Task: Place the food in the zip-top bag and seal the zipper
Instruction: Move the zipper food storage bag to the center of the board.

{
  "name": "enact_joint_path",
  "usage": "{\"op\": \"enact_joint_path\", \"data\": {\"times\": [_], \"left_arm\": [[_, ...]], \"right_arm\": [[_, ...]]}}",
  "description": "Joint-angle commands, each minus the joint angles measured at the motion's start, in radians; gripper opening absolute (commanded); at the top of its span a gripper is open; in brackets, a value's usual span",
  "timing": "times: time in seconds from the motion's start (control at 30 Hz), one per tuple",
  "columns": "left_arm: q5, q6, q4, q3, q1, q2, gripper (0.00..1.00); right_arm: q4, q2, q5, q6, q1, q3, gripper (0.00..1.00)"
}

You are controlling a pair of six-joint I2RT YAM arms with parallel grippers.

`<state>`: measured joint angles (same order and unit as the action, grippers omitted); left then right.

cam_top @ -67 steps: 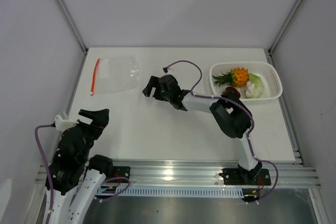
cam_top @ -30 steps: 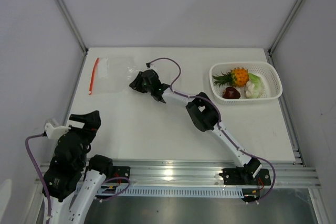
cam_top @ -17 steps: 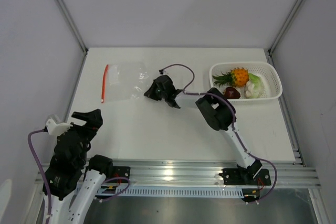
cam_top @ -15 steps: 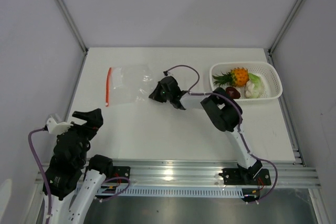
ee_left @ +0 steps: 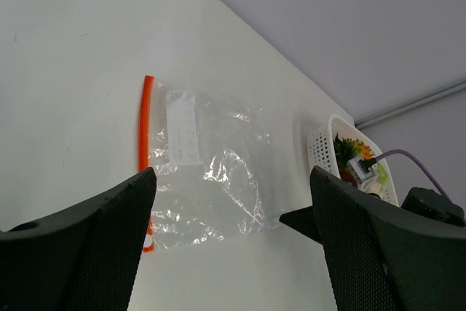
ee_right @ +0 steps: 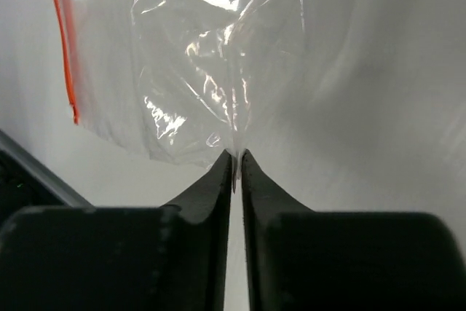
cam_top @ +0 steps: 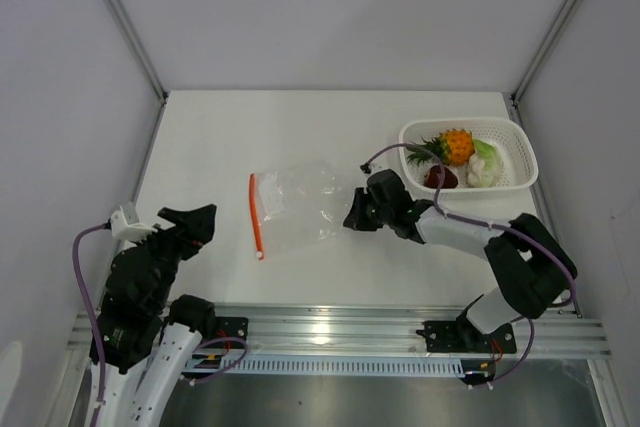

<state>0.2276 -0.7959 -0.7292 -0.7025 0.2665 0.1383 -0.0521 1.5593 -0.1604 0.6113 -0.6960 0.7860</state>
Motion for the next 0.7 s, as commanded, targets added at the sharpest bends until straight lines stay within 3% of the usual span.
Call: {"op": "enact_joint_path", "data": {"times": [0.0,0.03,0.13,0.27,0.37,0.47,0.67], "left_arm": [[-0.079,-0.003,0.047,0.020,0.002,-0.006,0.87],[-0.086,-0.006,0.045,0.026,0.004,-0.015,0.87],[-0.112,-0.011,0.037,0.020,0.004,-0.022,0.87],[-0.128,0.003,0.001,-0.008,0.004,-0.031,0.87],[-0.113,0.015,-0.027,-0.034,0.004,-0.051,0.87],[-0.080,0.021,-0.055,-0.054,0.004,-0.059,0.87],[-0.005,-0.052,-0.117,-0.071,0.004,-0.065,0.84]], "right_arm": [[0.221,-0.103,0.126,-0.133,0.027,-0.001,0.16],[0.248,-0.119,0.151,-0.160,0.041,0.005,0.37],[0.363,-0.159,0.315,-0.206,0.021,0.062,0.59],[0.462,-0.205,0.498,-0.231,-0.072,0.185,0.73],[0.449,-0.202,0.536,-0.266,-0.189,0.237,0.73],[0.387,-0.125,0.457,-0.274,-0.285,0.286,0.72],[0.365,0.203,0.433,-0.220,-0.407,0.502,0.65]]}}
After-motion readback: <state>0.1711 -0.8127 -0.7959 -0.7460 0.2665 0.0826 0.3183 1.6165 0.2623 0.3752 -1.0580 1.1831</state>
